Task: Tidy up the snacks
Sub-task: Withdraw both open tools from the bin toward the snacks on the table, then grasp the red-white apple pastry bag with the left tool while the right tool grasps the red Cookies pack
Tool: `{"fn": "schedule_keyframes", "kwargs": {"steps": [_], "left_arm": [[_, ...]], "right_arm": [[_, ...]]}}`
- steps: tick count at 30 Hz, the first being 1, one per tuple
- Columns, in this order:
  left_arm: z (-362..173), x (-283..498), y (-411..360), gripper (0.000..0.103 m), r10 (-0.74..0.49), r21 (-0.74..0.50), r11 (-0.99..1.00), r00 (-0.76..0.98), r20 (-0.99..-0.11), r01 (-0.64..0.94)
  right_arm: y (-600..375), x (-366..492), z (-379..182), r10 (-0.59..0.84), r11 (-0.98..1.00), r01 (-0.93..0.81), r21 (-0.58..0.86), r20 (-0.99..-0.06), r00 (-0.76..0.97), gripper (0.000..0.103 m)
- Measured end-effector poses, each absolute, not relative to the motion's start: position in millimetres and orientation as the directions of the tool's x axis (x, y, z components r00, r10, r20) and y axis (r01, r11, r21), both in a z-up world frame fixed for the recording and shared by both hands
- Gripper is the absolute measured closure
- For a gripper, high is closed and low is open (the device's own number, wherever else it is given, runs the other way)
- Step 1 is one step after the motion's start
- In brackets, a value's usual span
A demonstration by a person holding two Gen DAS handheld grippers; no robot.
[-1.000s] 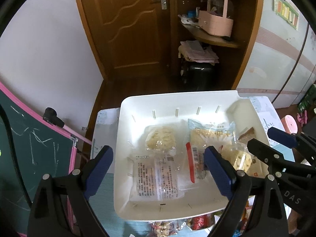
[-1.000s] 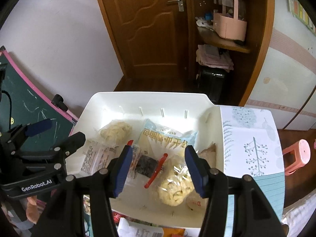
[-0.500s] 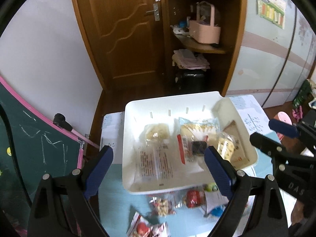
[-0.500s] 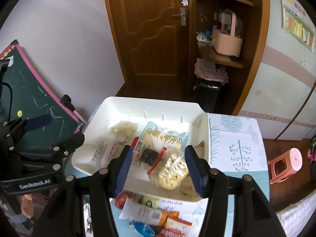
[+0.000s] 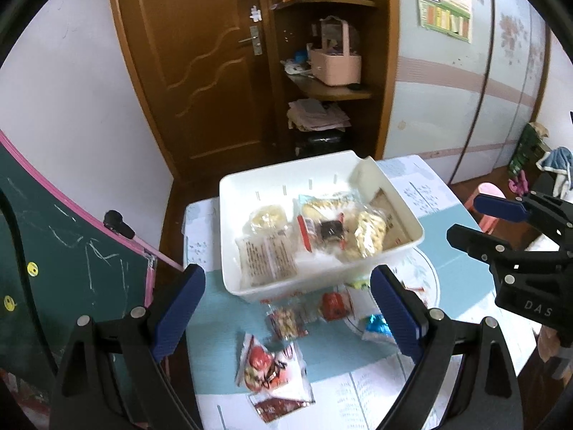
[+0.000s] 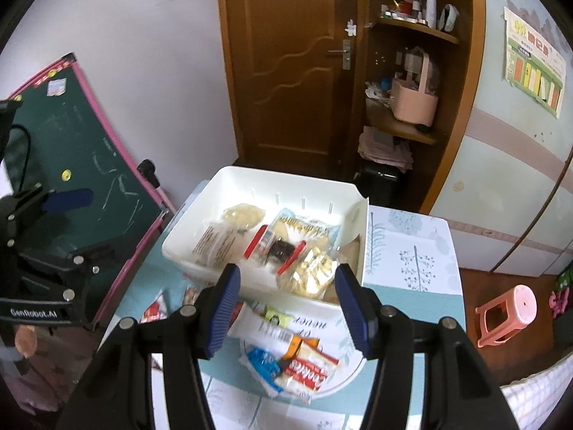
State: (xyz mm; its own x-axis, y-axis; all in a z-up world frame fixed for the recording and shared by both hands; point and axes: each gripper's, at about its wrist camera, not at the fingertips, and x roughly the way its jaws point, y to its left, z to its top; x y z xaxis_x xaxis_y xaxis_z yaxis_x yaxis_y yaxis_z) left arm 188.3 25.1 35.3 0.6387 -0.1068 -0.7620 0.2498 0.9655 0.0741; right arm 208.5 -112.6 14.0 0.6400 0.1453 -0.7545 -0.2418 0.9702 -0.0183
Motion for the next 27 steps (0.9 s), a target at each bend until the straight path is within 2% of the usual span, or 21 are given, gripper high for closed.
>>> {"fn": "schedule_keyframes", "kwargs": {"steps": [10, 19, 27], "left_arm": [[-21, 150, 37, 0.010, -0.126, 0.096, 0.947, 0.628, -0.768, 0.307], [-111, 147, 60, 0.010, -0.106, 0.052, 0.959, 0.521, -0.847, 0.279], [-152, 168, 71, 0.010, -0.105, -0.002, 0.974, 0.447, -0.888, 0.225]], "right_arm": [[-120, 180, -35, 0.129, 0.970, -0.243, -0.025, -0.794, 0.594, 0.048], [-153, 195, -118, 0.106, 0.993, -0.090, 0.073, -0.891, 0.442, 0.048], [-161, 209, -170, 0.115, 0.993, -0.012, 0.118, -0.930, 0.350, 0.048]]}}
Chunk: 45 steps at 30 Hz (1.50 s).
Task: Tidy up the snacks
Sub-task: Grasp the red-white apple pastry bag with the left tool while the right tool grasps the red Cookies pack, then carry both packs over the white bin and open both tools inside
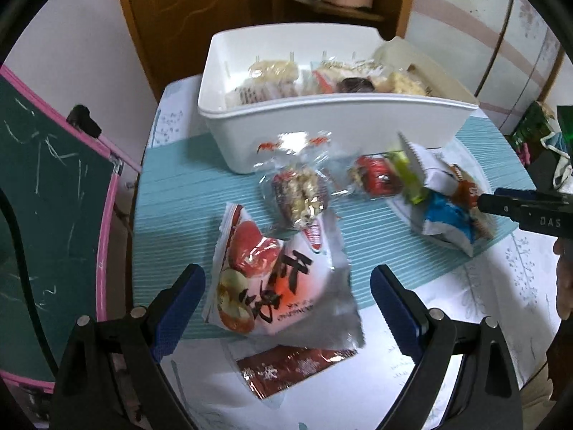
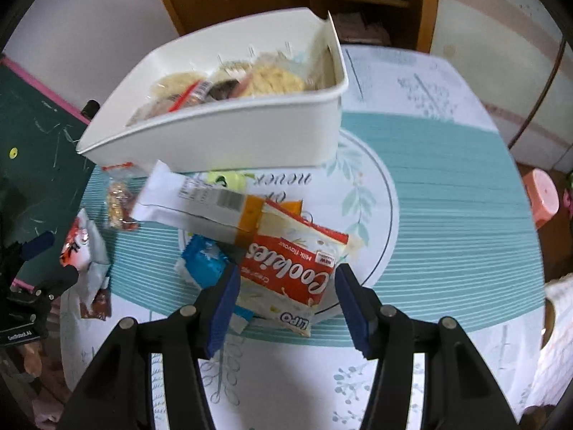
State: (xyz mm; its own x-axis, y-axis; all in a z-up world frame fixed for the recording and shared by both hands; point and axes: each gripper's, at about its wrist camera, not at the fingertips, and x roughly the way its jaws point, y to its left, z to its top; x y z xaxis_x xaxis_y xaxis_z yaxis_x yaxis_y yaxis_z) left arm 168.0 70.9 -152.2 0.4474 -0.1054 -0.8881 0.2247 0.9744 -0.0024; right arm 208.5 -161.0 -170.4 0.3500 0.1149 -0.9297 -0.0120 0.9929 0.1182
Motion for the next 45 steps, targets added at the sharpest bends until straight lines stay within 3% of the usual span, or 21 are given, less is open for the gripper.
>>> {"fn": "schedule_keyframes", "kwargs": {"steps": [13, 18, 21, 22, 25, 34, 45], "left_arm": [[-186, 189, 81, 0.009, -0.133, -0.068, 0.982, 0.390, -0.911, 0.174], [-189, 189, 76, 0.009, -0.108, -0.037, 0.982, 0.389, -0.915, 0.185], [-187, 184, 71, 0.018, -0.101, -0.022, 0.980, 0.401, -0.911, 0.197], [-186, 183, 70, 0.028, -0.095, -0.015, 0.981, 0.407, -0.908, 0.195], [-180, 178, 68, 0.043, -0.107, -0.034, 0.984, 0.423, -0.900, 0.177], [-172, 162, 61, 0.048, -0.135, -0.070, 0.984, 0.435, -0.890, 0.161], [-125, 115, 27, 0.048, -0.235, -0.119, 0.959, 0.489, -0.840, 0.257]], "right_arm": [[-164, 211, -185, 0.080, 0.996, -0.002, 0.086, -0.926, 0.369, 0.045], [-161, 196, -193, 0.035, 0.999, -0.040, 0.021, -0.926, 0.375, 0.055], [-159, 188, -193, 0.032, 0.999, -0.047, 0.015, -0.923, 0.384, 0.056], [-158, 186, -193, 0.033, 0.999, -0.049, 0.015, -0.921, 0.388, 0.056], [-157, 177, -192, 0.040, 0.998, -0.059, 0.018, -0.919, 0.393, 0.056], [-150, 158, -189, 0.090, 0.995, -0.083, 0.063, -0.920, 0.381, 0.057], [-139, 131, -164, 0.168, 0.984, -0.120, 0.130, -0.893, 0.418, 0.057]]}}
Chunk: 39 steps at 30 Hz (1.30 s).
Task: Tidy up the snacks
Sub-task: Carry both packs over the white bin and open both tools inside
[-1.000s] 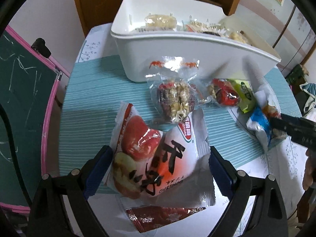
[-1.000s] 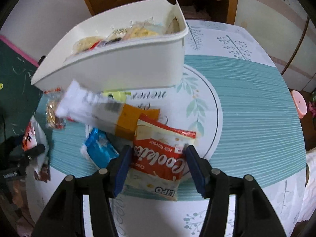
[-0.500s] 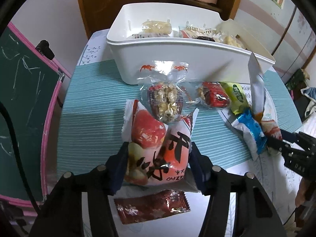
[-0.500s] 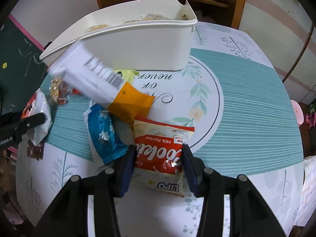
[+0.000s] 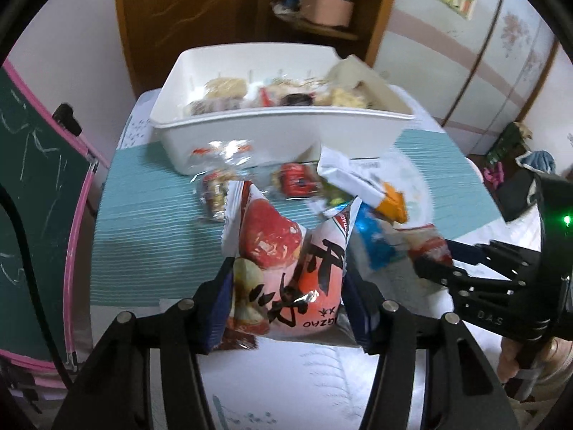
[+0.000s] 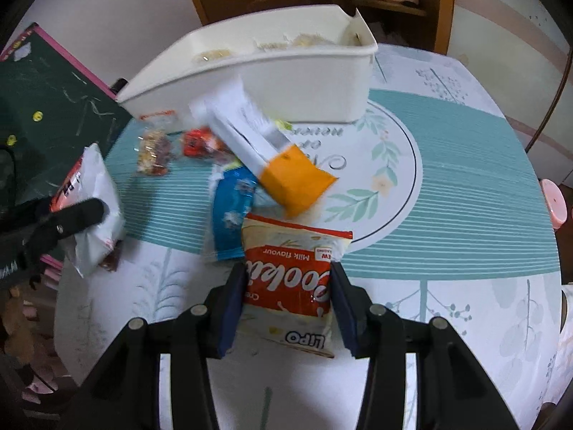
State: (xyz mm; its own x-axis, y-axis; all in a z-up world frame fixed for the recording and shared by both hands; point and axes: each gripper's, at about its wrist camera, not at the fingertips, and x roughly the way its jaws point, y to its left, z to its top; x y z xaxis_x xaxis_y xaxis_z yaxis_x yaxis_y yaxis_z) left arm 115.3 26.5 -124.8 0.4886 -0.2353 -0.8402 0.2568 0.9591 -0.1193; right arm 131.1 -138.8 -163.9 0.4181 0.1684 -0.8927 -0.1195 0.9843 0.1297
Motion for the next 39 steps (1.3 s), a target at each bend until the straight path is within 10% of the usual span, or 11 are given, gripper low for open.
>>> {"fn": "schedule_keyframes", "kwargs": {"steps": [27, 39], "left_arm": [[43, 199, 9, 0.046, -0.187, 0.000, 0.967, 0.710, -0.679, 0.254], [44, 304, 7, 0.046, -0.111, 0.007, 0.986, 0.700, -0.705, 0.164]], "right_arm": [[-117, 230, 42, 0.237, 0.964, -0.258, 0.061, -0.631, 0.739, 0.056], [-106, 311, 46, 0.181, 0.979, -0.200, 0.046, -0.646, 0.741, 0.056]]}}
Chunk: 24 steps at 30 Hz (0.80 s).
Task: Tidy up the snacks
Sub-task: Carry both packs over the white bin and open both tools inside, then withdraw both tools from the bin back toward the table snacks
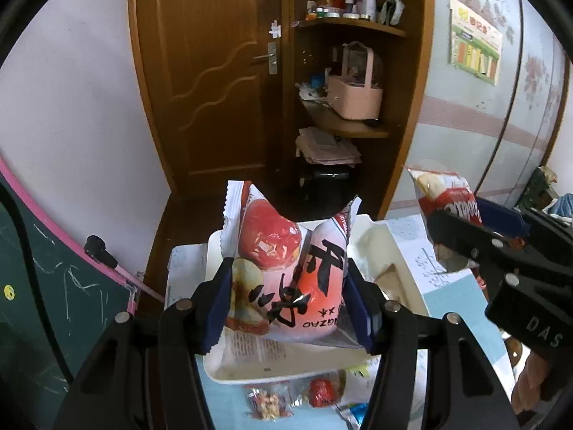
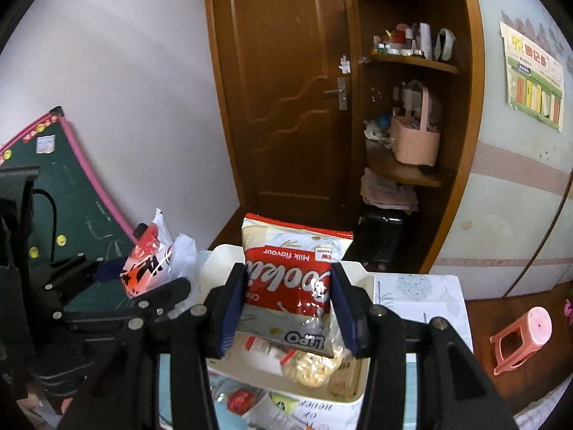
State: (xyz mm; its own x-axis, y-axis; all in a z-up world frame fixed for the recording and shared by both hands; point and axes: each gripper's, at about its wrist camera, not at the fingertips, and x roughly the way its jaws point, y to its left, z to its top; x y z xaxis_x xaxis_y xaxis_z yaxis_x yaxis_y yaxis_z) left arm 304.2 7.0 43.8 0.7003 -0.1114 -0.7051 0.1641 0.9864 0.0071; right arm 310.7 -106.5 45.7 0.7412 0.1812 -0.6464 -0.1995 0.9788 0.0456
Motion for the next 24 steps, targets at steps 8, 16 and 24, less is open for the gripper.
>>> {"fn": "schedule_keyframes", "kwargs": {"steps": [8, 16, 24], "left_arm": [[1, 337, 3, 0.046, -0.081, 0.027, 0.988, 0.650, -0.756, 0.155], [-39, 348, 1, 0.009, -0.125, -0.012, 0.980, 0.573, -0.810, 0.197], [-62, 347, 11, 0.009, -0.115, -0.036, 0.987, 0.532, -0.839, 0.157]], "right_arm": [[-103, 343, 6, 0.139, 0.984, -0.175, 0.023, -0.712, 0.688, 0.056], [-106, 368, -35, 0.059, 0.991, -0.128, -0.028, -0.779, 0.624, 0.048], [-108, 371, -56, 0.063, 0.990, -0.142, -0.019, -0.832, 0.552, 0.045]]}}
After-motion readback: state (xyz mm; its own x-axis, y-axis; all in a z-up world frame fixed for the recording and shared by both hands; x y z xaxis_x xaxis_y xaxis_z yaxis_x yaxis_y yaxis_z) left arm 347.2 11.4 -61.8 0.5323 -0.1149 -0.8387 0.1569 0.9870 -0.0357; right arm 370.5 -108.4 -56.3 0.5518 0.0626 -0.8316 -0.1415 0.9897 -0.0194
